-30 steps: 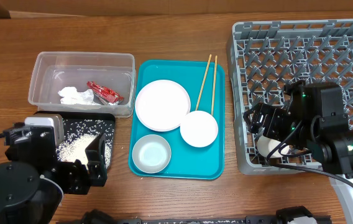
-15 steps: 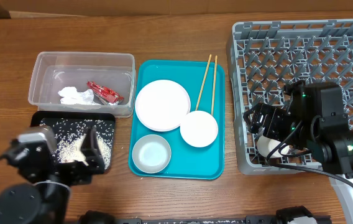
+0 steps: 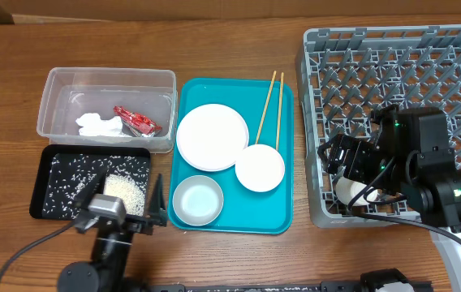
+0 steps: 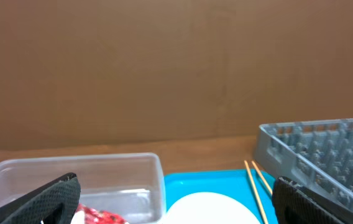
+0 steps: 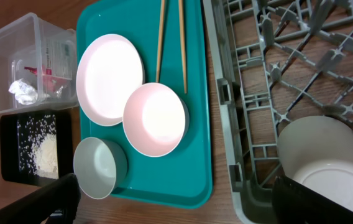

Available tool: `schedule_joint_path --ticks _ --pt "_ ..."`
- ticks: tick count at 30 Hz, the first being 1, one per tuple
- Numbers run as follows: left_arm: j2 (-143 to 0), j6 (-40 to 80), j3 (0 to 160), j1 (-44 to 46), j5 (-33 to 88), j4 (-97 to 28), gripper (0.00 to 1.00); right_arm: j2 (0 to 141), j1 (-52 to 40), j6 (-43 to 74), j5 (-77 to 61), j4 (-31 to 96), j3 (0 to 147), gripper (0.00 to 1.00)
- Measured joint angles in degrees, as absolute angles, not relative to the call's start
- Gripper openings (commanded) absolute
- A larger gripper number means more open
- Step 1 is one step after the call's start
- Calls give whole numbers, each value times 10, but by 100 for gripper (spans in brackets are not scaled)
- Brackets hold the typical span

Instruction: Sort waste into correct bins and load items into the dishwasher

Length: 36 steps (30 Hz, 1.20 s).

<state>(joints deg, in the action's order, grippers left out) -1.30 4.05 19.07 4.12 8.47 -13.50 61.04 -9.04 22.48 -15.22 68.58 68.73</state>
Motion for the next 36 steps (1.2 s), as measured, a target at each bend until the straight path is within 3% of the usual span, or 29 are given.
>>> schedule_joint_path --ticks 11,33,36 --pt "-10 39 29 41 125 14 100 610 -90 225 -152 686 687 100" --pt "-9 39 5 40 124 -31 100 610 -91 225 -152 686 687 100" --pt "-9 39 5 40 124 -31 100 610 -90 225 -157 633 687 99"
